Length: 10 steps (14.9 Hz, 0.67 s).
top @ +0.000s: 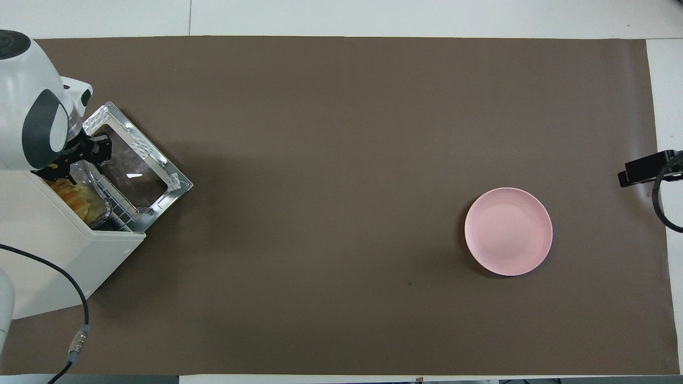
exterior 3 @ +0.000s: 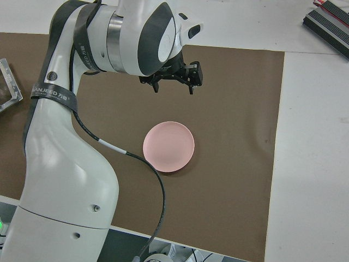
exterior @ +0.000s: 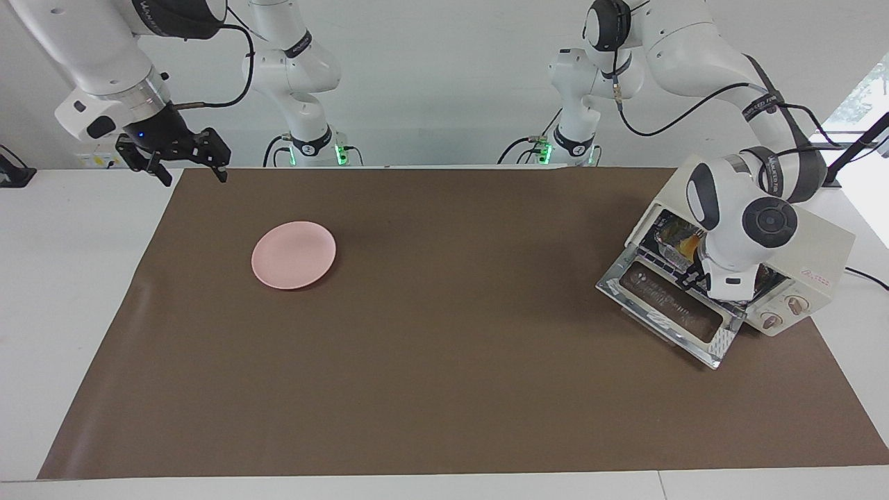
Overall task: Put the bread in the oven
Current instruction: 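Open the left gripper and withdraw it from the oven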
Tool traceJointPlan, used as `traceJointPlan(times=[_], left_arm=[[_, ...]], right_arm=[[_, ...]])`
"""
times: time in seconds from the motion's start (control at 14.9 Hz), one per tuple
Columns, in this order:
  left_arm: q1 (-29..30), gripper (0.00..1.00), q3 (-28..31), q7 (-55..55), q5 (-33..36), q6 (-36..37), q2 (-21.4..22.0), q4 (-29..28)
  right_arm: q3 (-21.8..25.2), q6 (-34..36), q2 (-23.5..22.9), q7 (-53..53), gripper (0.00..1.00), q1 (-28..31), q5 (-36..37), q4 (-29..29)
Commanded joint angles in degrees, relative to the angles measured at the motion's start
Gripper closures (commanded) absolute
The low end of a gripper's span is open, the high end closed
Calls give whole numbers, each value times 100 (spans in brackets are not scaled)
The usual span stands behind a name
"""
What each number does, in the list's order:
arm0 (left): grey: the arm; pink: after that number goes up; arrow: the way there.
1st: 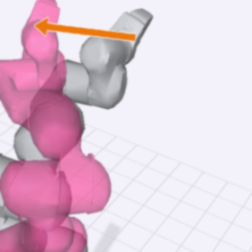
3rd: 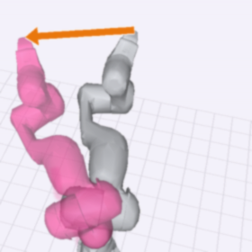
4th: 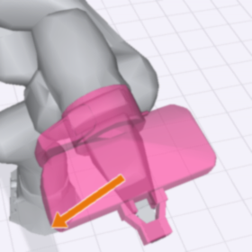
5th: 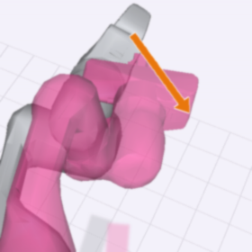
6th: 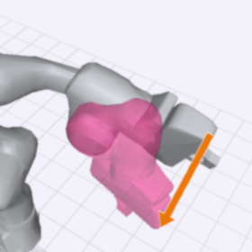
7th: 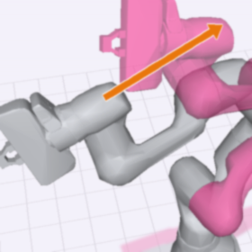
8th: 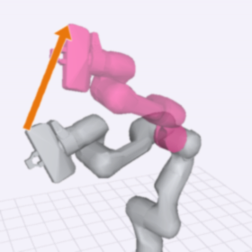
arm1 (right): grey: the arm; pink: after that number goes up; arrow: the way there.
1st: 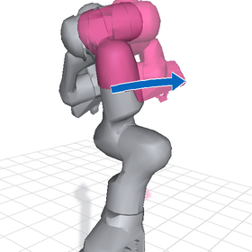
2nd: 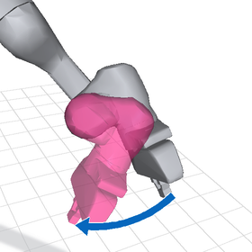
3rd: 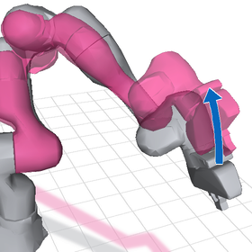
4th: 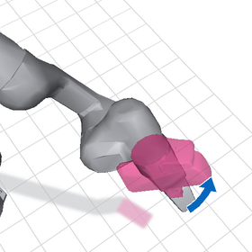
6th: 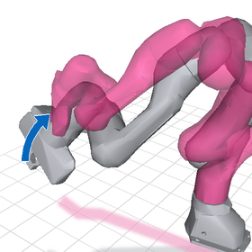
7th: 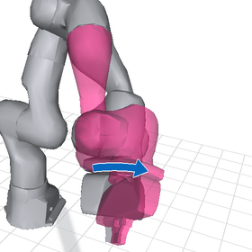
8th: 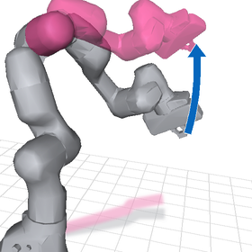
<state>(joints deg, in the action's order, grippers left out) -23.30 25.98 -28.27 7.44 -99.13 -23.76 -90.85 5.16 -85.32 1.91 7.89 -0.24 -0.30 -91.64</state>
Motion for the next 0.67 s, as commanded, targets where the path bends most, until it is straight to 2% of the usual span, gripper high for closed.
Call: traceJointPlan(times=[0.0,0.13,0.27,0.4,0.6], left_arm=[[-315,0,12,67,91,-203,134,461],[-342,0,-23,93,3,76,230,909],[-342,0,-58,399,-189,611,572,1148],[-324,0,-6,1162,-680,1008,1186,1062],[-342,0,-14,2234,-788,1938,1645,1044]], right_arm=[[-59,15,134,-51,0,68,57,-126],[-59,15,134,-50,0,68,57,-126],[-59,15,134,-51,0,68,48,-126],[-68,15,134,-51,0,68,48,-126],[-59,15,134,-51,0,68,48,-126]])
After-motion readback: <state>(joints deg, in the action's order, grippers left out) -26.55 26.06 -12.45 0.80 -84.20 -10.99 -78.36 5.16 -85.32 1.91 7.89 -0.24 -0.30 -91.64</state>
